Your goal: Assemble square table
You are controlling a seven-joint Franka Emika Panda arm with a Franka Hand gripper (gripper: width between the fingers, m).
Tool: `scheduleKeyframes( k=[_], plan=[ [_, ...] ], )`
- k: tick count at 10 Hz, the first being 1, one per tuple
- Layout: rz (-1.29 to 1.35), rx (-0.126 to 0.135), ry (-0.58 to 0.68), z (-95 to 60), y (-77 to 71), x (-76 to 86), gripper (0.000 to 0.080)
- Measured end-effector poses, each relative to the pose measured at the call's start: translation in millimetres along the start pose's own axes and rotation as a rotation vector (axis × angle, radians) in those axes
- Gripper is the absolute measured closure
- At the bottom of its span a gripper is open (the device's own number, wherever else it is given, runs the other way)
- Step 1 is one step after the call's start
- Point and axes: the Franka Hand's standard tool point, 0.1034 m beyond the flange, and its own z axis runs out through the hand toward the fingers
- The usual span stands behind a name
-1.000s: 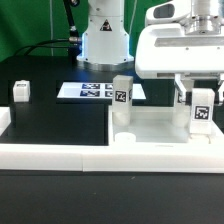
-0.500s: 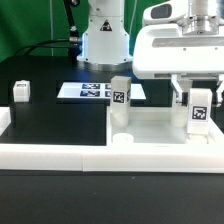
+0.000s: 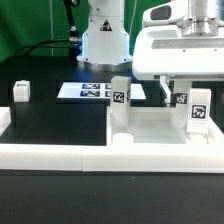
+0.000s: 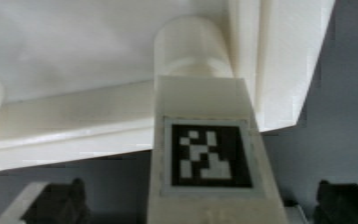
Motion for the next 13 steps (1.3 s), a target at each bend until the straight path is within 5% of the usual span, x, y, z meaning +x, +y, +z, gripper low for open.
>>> scheduleKeyframes(
  k=[5, 10, 13],
  plan=[
    [0.008, 0.003, -0.029, 1.2, -0.6, -2.3, 0.0151],
    [0.107, 0.054, -0.329, -8.8, 2.4, 24.2, 0.0151],
    [0.11, 0.049, -0.487, -5.4, 13.6, 29.4, 0.0151]
  ],
)
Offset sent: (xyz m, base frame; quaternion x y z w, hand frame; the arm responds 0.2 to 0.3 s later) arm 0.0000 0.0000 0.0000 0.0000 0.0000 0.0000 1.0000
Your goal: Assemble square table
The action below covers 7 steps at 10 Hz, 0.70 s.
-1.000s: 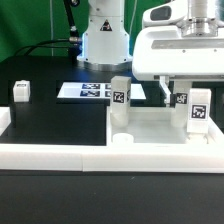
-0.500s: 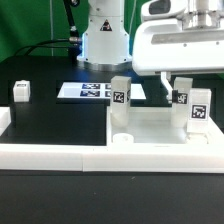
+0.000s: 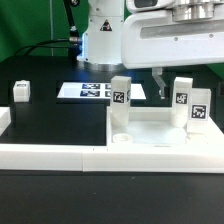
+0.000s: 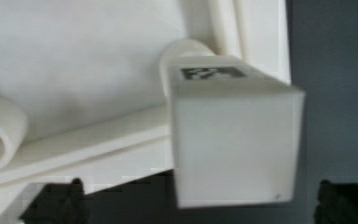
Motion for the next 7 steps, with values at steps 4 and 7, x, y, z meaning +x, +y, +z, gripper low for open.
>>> scheduleKeyframes(
  k=[4, 7],
  plan=[
    [0.008, -0.005, -0.016, -0.6, 3.8, 1.8, 0.0151],
    [0.075, -0.022, -0.116, 4.3, 3.5, -5.1, 0.0151]
  ],
)
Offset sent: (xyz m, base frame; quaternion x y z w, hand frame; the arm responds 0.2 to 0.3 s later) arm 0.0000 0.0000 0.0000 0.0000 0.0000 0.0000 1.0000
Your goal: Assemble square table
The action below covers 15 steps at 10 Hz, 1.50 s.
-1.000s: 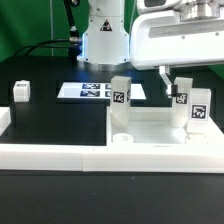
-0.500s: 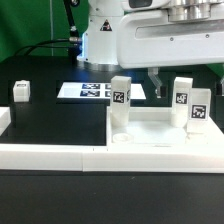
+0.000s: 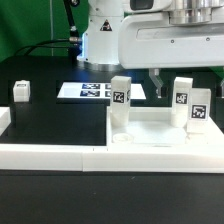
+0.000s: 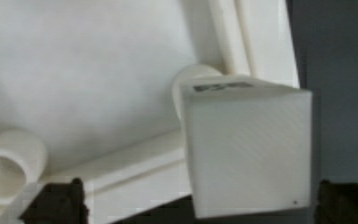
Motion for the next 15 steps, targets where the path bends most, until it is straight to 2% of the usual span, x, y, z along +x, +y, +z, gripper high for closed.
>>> scheduleKeyframes(
  k=[2, 3, 12, 14, 15],
  plan=[
    [0.039, -0.008, -0.015, 5.1, 3.8, -0.4, 0.0151],
    [0.045, -0.029, -0.018, 7.8, 3.8, -2.6, 0.0151],
    [0.056, -0.031, -0.014, 8.8, 5.8, -1.6, 0.0151],
    [0.06, -0.042, -0.018, 12.0, -14.5, -12.7, 0.0151],
    [0.05, -0.042, -0.015, 11.3, -18.1, -12.8, 0.0151]
  ],
)
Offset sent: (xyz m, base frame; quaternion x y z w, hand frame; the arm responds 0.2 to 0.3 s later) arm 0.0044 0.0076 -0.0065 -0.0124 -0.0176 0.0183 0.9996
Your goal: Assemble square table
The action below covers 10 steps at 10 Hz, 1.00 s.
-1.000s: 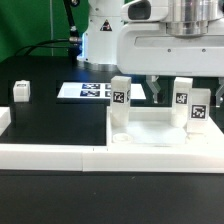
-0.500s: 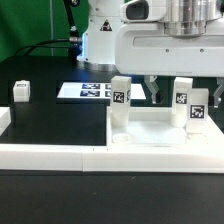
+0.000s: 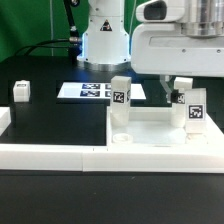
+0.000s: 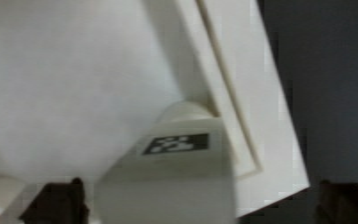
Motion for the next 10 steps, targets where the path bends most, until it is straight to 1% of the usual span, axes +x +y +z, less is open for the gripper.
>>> scheduleKeyframes(
  k=[1, 2, 3, 4, 5, 10],
  plan=[
    [0.006, -0.001, 0.0, 0.3, 3.4, 1.4, 0.0151],
    [0.009, -0.001, -0.001, 0.5, 4.1, 1.6, 0.0261],
    [0.032, -0.001, -0.001, 0.5, 4.1, 1.5, 0.0261],
    [0.043, -0.001, -0.001, 0.5, 4.6, 1.7, 0.044],
    [0.099, -0.001, -0.001, 0.5, 4.5, 1.7, 0.0511],
    [0.465, 0.001, -0.002, 0.6, 3.8, 1.3, 0.0511]
  ],
)
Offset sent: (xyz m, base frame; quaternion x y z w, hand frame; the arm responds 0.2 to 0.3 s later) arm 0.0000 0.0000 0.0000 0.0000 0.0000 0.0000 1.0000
